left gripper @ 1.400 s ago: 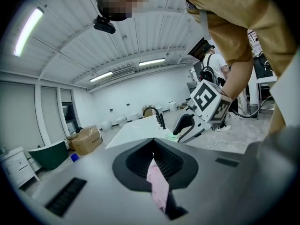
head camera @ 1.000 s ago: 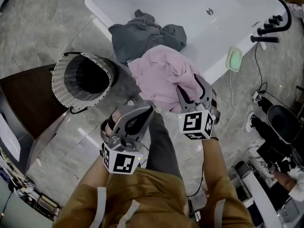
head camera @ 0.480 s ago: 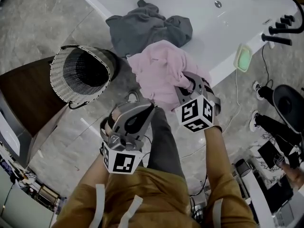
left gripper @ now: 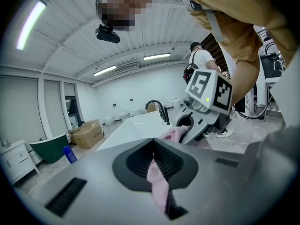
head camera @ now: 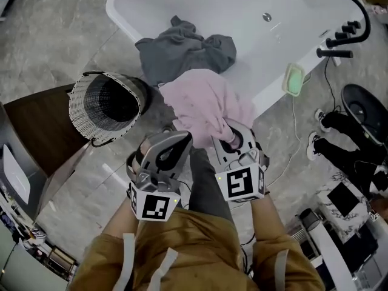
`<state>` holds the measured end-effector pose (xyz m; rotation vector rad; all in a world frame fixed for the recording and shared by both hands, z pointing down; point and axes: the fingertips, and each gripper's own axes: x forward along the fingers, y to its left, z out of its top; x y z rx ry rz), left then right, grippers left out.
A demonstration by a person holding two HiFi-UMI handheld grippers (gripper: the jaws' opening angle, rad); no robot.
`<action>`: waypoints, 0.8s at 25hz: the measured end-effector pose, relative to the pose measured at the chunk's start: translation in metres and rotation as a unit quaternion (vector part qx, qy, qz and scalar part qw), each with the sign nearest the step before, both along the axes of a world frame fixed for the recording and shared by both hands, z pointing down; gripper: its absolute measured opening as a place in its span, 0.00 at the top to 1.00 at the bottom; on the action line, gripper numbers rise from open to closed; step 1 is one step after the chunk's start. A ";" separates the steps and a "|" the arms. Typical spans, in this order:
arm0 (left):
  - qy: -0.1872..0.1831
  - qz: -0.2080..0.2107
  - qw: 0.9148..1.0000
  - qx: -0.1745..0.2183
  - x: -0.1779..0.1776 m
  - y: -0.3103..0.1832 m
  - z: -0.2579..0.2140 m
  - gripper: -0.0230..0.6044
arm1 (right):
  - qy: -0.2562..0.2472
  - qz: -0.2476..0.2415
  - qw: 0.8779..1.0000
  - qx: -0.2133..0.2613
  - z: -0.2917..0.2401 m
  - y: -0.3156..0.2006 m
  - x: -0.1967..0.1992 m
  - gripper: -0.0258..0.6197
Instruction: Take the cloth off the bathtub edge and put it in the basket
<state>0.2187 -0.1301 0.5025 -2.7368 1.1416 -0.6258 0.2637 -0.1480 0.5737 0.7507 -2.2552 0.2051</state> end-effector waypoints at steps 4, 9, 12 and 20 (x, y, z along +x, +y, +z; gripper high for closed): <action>-0.010 -0.003 0.999 0.031 -0.006 -0.004 -0.046 0.95 | -0.011 0.006 0.999 0.040 -0.065 0.013 -0.004 0.85; -0.018 -0.002 0.997 0.071 -0.008 0.001 -0.111 0.95 | 0.000 -0.014 0.997 0.079 -0.134 0.033 -0.004 0.85; -0.019 -0.004 0.996 0.088 -0.007 0.005 -0.137 0.95 | -0.001 -0.023 0.994 0.102 -0.166 0.038 -0.002 0.85; -0.022 -0.008 0.995 0.101 -0.007 0.023 -0.159 0.95 | -0.009 -0.020 0.992 0.123 -0.200 0.055 0.002 0.85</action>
